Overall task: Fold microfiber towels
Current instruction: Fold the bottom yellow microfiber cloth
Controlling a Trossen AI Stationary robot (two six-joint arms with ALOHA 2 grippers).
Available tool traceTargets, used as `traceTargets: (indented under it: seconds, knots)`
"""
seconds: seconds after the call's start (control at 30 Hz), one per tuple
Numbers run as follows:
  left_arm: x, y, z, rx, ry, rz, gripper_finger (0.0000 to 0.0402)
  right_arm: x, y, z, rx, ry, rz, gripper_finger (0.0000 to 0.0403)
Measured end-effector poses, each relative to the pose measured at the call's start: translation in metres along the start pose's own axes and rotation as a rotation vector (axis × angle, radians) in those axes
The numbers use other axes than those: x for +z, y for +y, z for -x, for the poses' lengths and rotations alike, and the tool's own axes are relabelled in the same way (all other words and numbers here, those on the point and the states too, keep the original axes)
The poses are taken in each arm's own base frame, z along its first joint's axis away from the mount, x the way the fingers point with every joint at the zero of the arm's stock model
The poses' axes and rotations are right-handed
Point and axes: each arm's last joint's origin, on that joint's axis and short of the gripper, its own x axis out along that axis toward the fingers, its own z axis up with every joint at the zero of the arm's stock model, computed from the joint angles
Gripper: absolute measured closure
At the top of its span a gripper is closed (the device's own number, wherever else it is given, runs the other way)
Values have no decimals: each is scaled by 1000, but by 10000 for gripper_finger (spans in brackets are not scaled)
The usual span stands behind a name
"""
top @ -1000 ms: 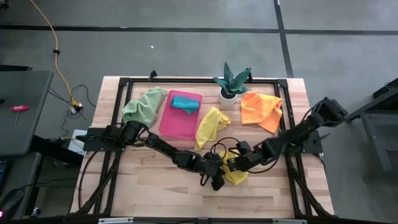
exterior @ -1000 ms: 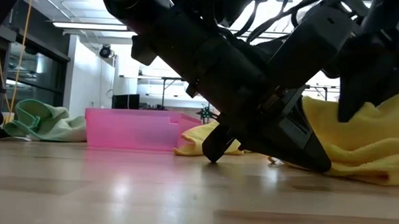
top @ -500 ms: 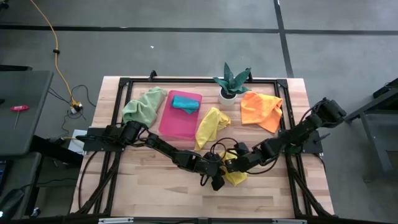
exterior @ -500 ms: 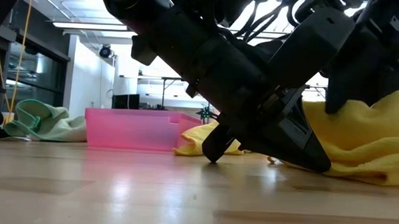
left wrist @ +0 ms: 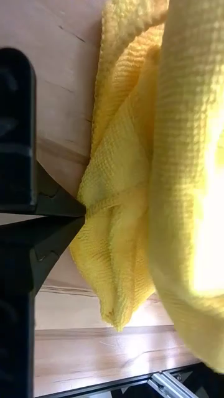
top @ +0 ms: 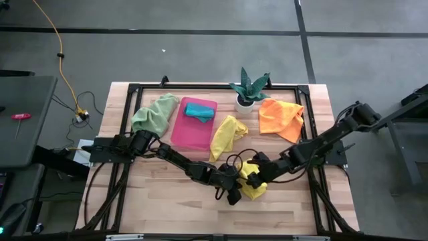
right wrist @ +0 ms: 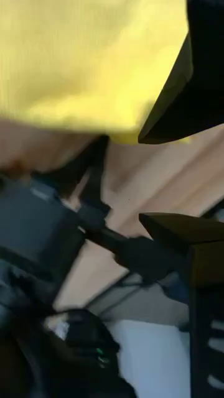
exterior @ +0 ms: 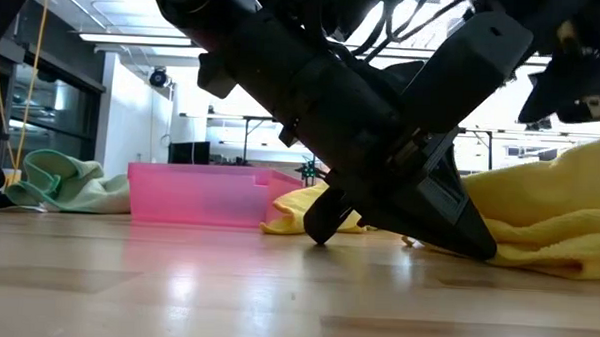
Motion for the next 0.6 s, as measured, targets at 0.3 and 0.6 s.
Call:
traceTargets:
  seconds: [0.3,0.6]
  knots:
    - [0,1,0,1,2,1,402,-14,-17,17,-172,-27,86,254]
    - [1,1,0,2,3,2,402,-25,-42,10,-250,-171,-10,383]
